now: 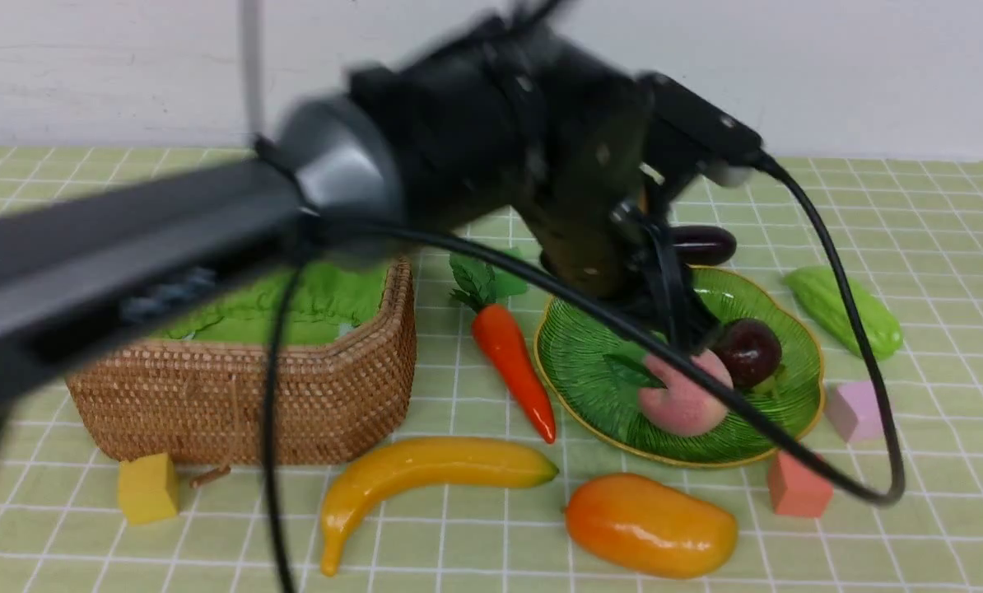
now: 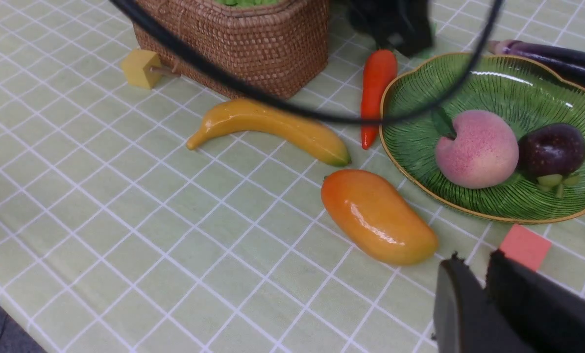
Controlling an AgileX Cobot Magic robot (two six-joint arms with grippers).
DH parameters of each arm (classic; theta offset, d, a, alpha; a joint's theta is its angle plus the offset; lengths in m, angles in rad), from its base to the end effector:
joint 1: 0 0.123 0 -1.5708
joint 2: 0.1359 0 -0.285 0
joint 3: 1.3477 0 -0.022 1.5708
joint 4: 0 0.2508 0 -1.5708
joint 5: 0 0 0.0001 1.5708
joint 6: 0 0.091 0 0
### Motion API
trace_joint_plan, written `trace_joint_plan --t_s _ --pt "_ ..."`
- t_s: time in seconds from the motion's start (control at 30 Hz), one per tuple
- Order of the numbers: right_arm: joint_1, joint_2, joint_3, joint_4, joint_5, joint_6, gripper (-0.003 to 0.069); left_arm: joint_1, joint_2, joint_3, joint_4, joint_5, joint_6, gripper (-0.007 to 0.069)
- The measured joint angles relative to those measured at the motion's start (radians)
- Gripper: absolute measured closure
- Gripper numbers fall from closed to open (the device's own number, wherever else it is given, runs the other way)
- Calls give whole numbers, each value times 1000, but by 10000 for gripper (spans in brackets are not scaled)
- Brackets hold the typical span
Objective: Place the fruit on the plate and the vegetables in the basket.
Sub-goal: Use the left arm to grab a banana and put it into the right plate
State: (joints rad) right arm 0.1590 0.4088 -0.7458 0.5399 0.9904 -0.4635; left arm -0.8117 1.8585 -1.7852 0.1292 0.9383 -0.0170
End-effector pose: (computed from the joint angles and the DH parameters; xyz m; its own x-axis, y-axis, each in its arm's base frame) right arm 0.0412 0.0463 0.3549 -0.3879 -0.1952 -0.9008 -0.5793 0.8118 0.0735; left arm 0.2975 -0.2999 0.3362 -0.5063 0.6199 -0.5995 0.7097 0.6945 0.1186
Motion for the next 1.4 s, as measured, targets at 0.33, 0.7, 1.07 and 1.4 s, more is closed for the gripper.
trace_joint_plan --t_s 0.33,0.7,1.07,1.4 --pt "0 0 0 1 0 -1 567 0 -138 179 19 284 -129 638" --pt "0 0 0 8 3 -23 562 15 -303 627 82 107 -261 552" --pt "0 0 0 21 7 -28 561 139 -187 655 94 -28 -312 65" --pt "0 0 0 21 20 -28 568 139 -126 655 144 -83 -386 55"
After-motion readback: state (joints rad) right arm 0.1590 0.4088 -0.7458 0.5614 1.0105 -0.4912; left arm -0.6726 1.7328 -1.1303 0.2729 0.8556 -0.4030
